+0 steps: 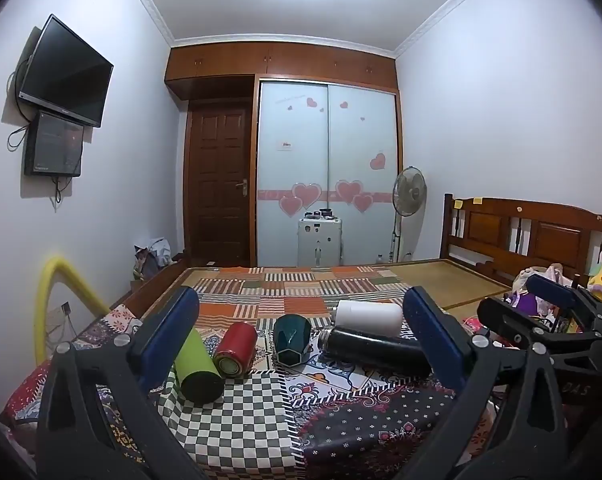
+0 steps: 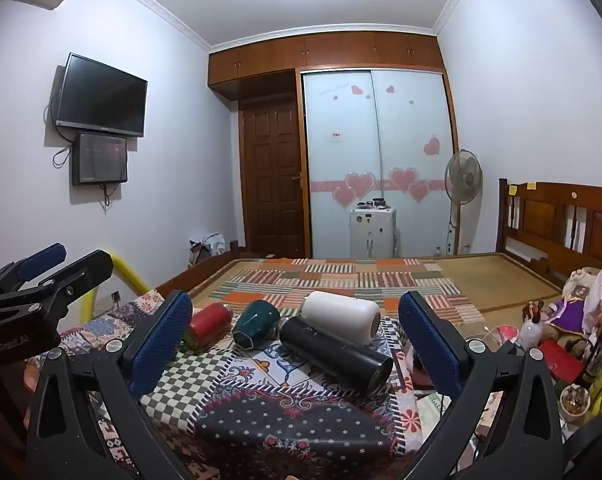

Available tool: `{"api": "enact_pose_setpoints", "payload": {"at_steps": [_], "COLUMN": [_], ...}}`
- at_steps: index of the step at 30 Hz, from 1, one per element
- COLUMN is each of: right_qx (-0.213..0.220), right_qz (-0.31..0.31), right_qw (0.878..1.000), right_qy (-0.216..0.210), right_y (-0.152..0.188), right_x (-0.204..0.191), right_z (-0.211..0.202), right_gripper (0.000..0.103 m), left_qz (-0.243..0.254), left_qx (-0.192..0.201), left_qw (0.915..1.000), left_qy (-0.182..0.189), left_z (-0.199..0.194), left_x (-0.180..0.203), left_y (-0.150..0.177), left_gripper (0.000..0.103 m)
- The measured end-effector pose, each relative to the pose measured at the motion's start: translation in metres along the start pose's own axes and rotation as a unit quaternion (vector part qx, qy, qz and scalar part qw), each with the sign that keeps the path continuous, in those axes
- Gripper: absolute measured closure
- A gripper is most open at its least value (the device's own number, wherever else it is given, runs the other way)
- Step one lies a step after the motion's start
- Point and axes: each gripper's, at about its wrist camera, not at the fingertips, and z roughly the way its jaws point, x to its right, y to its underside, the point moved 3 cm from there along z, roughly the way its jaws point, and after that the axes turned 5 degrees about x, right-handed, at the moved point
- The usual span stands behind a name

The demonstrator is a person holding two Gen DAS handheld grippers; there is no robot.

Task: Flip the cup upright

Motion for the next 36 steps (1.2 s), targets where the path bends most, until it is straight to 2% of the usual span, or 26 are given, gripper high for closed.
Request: {"api": "enact_pose_setpoints", "payload": {"at_steps": [36], "right_qx": [-0.004], "right_qz": [-0.003], "right_qw": [1.000], "right_qy": [0.002], "right_y": [0.0001], "right_x": [0.0017], "right_z": [-0.0059], "right_gripper": [0.000], "left_qz": [-0.002], "left_qx": [-0.002], "left_qw": [1.0000], "left_qy": [0.008], "left_z": [-0.0006], "left_x": [0.0005], "left_y": [-0.0025], "left_gripper": [0.000]}}
